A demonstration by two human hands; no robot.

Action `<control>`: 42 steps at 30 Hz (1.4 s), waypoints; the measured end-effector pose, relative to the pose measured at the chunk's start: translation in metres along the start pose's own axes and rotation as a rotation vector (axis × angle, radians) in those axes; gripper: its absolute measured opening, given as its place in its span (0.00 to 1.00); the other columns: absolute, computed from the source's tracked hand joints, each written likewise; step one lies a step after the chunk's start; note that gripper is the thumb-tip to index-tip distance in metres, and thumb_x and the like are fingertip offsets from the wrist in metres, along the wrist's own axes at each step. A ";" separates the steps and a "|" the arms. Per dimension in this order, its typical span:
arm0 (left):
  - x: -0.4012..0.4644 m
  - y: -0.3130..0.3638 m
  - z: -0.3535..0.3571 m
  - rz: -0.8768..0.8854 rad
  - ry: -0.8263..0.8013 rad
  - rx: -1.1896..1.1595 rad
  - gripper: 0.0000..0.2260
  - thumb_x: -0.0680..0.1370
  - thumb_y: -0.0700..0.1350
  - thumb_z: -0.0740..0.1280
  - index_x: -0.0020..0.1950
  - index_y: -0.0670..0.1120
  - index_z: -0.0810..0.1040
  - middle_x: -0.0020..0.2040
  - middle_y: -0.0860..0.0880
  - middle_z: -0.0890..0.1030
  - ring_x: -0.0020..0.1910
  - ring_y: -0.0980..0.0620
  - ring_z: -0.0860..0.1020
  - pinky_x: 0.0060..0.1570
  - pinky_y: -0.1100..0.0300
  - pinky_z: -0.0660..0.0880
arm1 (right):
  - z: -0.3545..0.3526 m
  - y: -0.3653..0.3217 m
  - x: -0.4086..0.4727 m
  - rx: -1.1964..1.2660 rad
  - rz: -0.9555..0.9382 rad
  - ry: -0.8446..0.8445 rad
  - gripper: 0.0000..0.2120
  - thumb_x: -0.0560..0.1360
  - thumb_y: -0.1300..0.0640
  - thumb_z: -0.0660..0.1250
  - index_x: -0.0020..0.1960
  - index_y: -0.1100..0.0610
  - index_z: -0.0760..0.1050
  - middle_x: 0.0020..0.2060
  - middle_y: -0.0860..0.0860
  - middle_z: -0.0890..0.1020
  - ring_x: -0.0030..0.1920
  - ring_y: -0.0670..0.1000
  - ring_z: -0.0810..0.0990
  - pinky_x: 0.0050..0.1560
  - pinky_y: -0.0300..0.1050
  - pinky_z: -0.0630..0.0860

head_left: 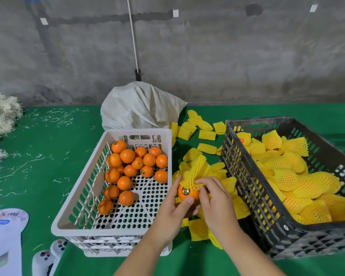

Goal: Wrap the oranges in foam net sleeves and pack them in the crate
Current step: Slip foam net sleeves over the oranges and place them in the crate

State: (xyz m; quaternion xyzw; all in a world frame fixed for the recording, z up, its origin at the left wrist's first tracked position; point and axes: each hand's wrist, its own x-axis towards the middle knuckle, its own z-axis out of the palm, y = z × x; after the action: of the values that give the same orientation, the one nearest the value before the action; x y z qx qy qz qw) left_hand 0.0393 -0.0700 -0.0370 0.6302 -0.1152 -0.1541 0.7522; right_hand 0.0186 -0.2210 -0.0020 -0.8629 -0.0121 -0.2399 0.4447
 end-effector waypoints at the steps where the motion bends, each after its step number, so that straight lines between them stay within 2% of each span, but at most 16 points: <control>1: -0.001 0.000 0.001 0.028 0.021 -0.029 0.32 0.83 0.48 0.71 0.84 0.57 0.59 0.63 0.42 0.84 0.61 0.43 0.84 0.62 0.45 0.81 | -0.002 -0.001 0.000 -0.017 -0.018 -0.007 0.11 0.80 0.67 0.65 0.56 0.54 0.80 0.52 0.44 0.78 0.49 0.35 0.78 0.39 0.24 0.73; 3: 0.000 -0.002 0.003 0.082 0.098 -0.111 0.26 0.83 0.45 0.71 0.78 0.58 0.68 0.66 0.43 0.82 0.63 0.39 0.83 0.60 0.44 0.82 | -0.004 -0.004 0.000 -0.052 -0.064 -0.031 0.09 0.79 0.66 0.66 0.55 0.54 0.79 0.50 0.44 0.78 0.46 0.41 0.78 0.40 0.32 0.75; 6: 0.005 -0.003 0.001 0.080 0.295 -0.240 0.20 0.80 0.37 0.70 0.67 0.57 0.75 0.61 0.41 0.83 0.58 0.39 0.84 0.53 0.49 0.83 | 0.001 -0.009 -0.009 -0.138 -0.165 -0.155 0.08 0.78 0.63 0.68 0.55 0.54 0.79 0.50 0.45 0.77 0.48 0.47 0.77 0.45 0.45 0.77; 8: 0.006 -0.003 -0.002 0.068 0.318 -0.265 0.20 0.78 0.36 0.71 0.63 0.57 0.75 0.57 0.44 0.84 0.54 0.44 0.85 0.49 0.53 0.83 | 0.007 -0.011 -0.017 -0.133 -0.162 -0.198 0.09 0.78 0.62 0.68 0.56 0.52 0.77 0.51 0.44 0.75 0.52 0.47 0.75 0.48 0.44 0.76; 10: 0.005 -0.004 -0.006 0.052 0.230 -0.255 0.22 0.74 0.37 0.72 0.62 0.59 0.76 0.50 0.44 0.84 0.47 0.47 0.84 0.46 0.55 0.81 | 0.010 -0.007 -0.020 -0.107 -0.114 -0.177 0.12 0.76 0.62 0.69 0.56 0.50 0.74 0.53 0.44 0.72 0.54 0.47 0.72 0.51 0.44 0.74; 13: 0.002 -0.006 -0.013 0.006 0.064 -0.252 0.33 0.74 0.36 0.72 0.71 0.65 0.72 0.43 0.45 0.81 0.42 0.48 0.81 0.48 0.50 0.81 | 0.008 -0.003 -0.017 -0.087 -0.062 -0.153 0.19 0.73 0.67 0.69 0.56 0.47 0.70 0.54 0.42 0.69 0.55 0.47 0.71 0.51 0.42 0.74; 16: 0.001 -0.005 -0.011 0.046 0.011 -0.191 0.29 0.78 0.38 0.73 0.75 0.61 0.73 0.44 0.43 0.80 0.37 0.46 0.79 0.42 0.52 0.81 | 0.001 -0.001 -0.010 -0.036 -0.021 -0.113 0.19 0.75 0.69 0.66 0.57 0.48 0.70 0.54 0.41 0.68 0.50 0.44 0.75 0.45 0.37 0.74; 19: 0.002 -0.004 -0.002 0.067 0.121 -0.141 0.24 0.76 0.45 0.76 0.71 0.55 0.76 0.46 0.44 0.82 0.34 0.49 0.77 0.35 0.57 0.78 | -0.005 0.002 -0.005 -0.056 -0.029 -0.066 0.14 0.76 0.68 0.66 0.56 0.52 0.74 0.52 0.42 0.72 0.48 0.44 0.74 0.43 0.36 0.69; 21: 0.004 -0.005 0.001 0.080 0.232 -0.186 0.21 0.75 0.44 0.74 0.68 0.50 0.77 0.42 0.44 0.82 0.33 0.49 0.77 0.33 0.58 0.76 | -0.003 -0.003 -0.009 -0.062 -0.077 -0.082 0.13 0.76 0.66 0.67 0.55 0.51 0.75 0.51 0.42 0.73 0.48 0.43 0.74 0.42 0.35 0.70; 24: 0.008 -0.007 0.002 0.054 0.371 -0.246 0.13 0.79 0.39 0.69 0.63 0.49 0.78 0.42 0.43 0.82 0.37 0.47 0.78 0.35 0.55 0.77 | 0.013 -0.011 -0.023 -0.029 -0.143 -0.146 0.14 0.76 0.63 0.69 0.58 0.50 0.74 0.52 0.42 0.72 0.50 0.42 0.75 0.46 0.33 0.73; 26: 0.008 -0.007 0.002 0.053 0.361 -0.177 0.13 0.78 0.39 0.69 0.61 0.52 0.77 0.43 0.43 0.82 0.40 0.44 0.78 0.39 0.50 0.77 | 0.018 -0.009 -0.028 0.036 -0.105 -0.095 0.18 0.74 0.65 0.70 0.57 0.48 0.71 0.53 0.43 0.70 0.52 0.42 0.74 0.49 0.32 0.72; 30: 0.001 -0.003 -0.001 0.128 0.154 -0.086 0.27 0.69 0.39 0.73 0.65 0.56 0.71 0.49 0.49 0.85 0.48 0.48 0.83 0.45 0.56 0.80 | 0.014 0.001 -0.022 0.050 -0.045 -0.039 0.20 0.71 0.68 0.70 0.52 0.48 0.68 0.52 0.45 0.69 0.54 0.44 0.73 0.50 0.39 0.73; 33: -0.001 -0.003 -0.002 0.150 0.103 -0.031 0.33 0.72 0.38 0.77 0.73 0.58 0.70 0.60 0.49 0.83 0.60 0.48 0.83 0.55 0.56 0.81 | 0.010 0.004 -0.020 0.041 -0.041 -0.047 0.23 0.72 0.70 0.68 0.53 0.44 0.67 0.51 0.42 0.70 0.54 0.41 0.72 0.49 0.31 0.71; 38: 0.003 -0.004 0.001 0.155 0.234 -0.037 0.27 0.72 0.38 0.73 0.71 0.49 0.74 0.51 0.50 0.84 0.46 0.53 0.81 0.43 0.60 0.78 | 0.013 0.004 -0.030 0.094 0.008 0.014 0.17 0.75 0.66 0.70 0.51 0.45 0.72 0.45 0.38 0.76 0.47 0.44 0.77 0.43 0.39 0.75; 40: 0.003 -0.006 0.001 0.152 0.250 -0.006 0.24 0.75 0.40 0.72 0.70 0.49 0.74 0.49 0.51 0.83 0.44 0.54 0.80 0.42 0.61 0.77 | 0.014 -0.001 -0.036 0.251 0.105 0.022 0.10 0.75 0.59 0.69 0.50 0.44 0.74 0.42 0.41 0.79 0.46 0.47 0.80 0.44 0.43 0.77; 42: 0.003 -0.005 0.001 0.160 0.220 0.024 0.24 0.77 0.43 0.72 0.72 0.51 0.74 0.52 0.52 0.84 0.46 0.54 0.81 0.44 0.62 0.78 | 0.014 -0.011 -0.036 0.526 0.306 0.096 0.08 0.75 0.49 0.65 0.54 0.44 0.75 0.46 0.45 0.81 0.49 0.49 0.81 0.49 0.46 0.79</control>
State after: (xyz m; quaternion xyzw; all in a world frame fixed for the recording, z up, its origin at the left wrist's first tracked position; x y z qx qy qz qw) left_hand 0.0406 -0.0731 -0.0420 0.6410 -0.0837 -0.0224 0.7627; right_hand -0.0107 -0.1963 -0.0156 -0.6978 0.0774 -0.1991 0.6837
